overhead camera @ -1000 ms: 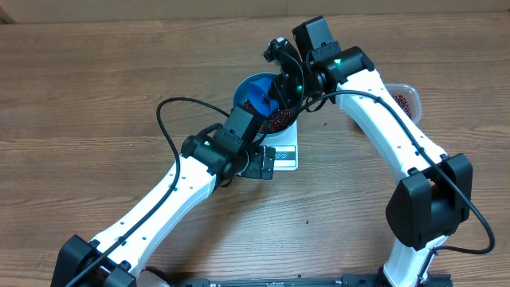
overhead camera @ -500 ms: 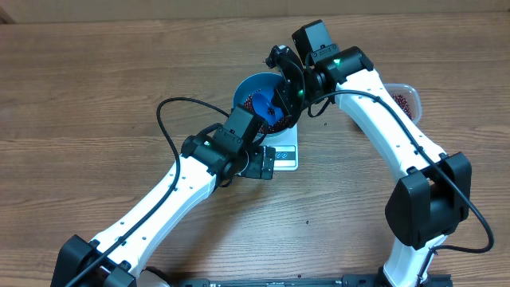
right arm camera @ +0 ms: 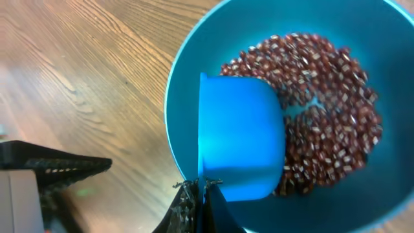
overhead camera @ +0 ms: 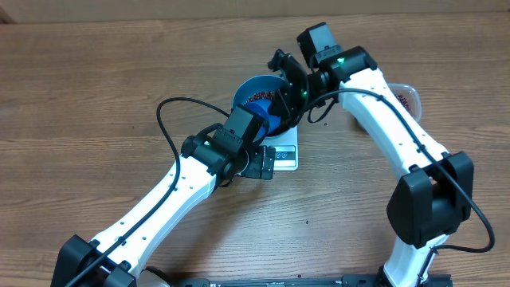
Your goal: Scoop item into bowl and weigh 150g on scale
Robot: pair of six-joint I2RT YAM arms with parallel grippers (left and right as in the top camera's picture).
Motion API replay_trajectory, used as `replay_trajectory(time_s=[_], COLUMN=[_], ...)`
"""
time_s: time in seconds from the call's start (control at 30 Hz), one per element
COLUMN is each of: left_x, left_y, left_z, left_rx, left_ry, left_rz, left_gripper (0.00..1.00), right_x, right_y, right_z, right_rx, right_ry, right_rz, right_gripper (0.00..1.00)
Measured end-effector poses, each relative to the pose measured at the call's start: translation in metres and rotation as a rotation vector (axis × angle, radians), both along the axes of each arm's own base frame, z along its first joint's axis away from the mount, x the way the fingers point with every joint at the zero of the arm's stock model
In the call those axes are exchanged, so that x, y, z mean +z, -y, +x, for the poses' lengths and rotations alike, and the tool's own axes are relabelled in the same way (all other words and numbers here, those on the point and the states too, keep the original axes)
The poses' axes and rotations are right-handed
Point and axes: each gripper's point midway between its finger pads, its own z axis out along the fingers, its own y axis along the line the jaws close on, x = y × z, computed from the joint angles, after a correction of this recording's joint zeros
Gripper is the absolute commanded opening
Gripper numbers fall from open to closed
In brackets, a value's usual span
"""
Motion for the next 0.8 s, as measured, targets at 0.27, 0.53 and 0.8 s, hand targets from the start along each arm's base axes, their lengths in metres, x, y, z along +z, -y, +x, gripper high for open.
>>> replay_trajectory(time_s=[0.27,0.53,0.8], left_x=[0.000,0.000,0.000], left_y=[0.000,0.000,0.000], left_z=[0.000,0.000,0.000], left_rx=[0.000,0.000,0.000], left_ry=[0.000,0.000,0.000], left_rz=[0.000,0.000,0.000], left_gripper=[1.00,1.00,0.99], right_x=[0.036,0.052,0.066], right_y=[0.019,0.031,0.041], right_z=[0.014,0.018,0.026], right_rx=[-0.076,-0.101,-0.124], right_ry=[-0.048,-0.082,-0.061], right_rz=[0.134,0.231,0.254], right_gripper=[0.04,0.04,0.04])
